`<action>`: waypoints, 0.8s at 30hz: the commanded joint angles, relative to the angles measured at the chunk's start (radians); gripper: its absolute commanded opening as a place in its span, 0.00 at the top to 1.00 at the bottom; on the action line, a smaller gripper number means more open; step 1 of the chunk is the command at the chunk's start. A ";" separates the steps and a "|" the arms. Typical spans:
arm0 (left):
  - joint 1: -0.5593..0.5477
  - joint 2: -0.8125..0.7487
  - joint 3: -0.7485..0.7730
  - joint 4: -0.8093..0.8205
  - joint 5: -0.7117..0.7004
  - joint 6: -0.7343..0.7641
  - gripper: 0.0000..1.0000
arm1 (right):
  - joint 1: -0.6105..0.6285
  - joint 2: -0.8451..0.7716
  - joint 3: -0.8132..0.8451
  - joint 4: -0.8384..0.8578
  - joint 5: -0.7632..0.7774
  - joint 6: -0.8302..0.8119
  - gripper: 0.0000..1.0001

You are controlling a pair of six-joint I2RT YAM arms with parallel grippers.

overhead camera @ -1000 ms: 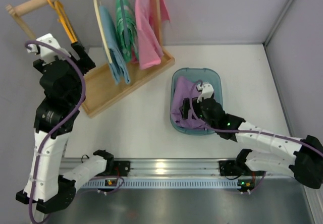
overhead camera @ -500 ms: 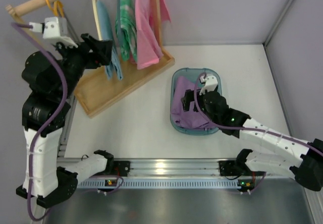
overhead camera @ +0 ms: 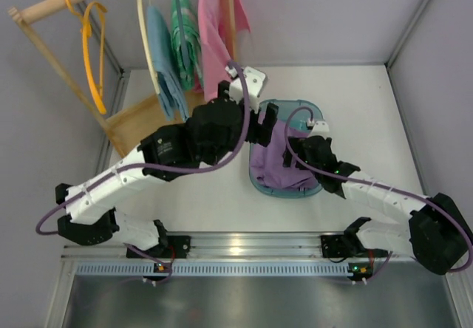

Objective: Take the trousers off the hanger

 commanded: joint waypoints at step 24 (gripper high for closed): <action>0.146 -0.149 -0.843 0.647 0.029 -0.322 0.17 | -0.008 -0.006 0.056 0.049 0.067 -0.076 0.85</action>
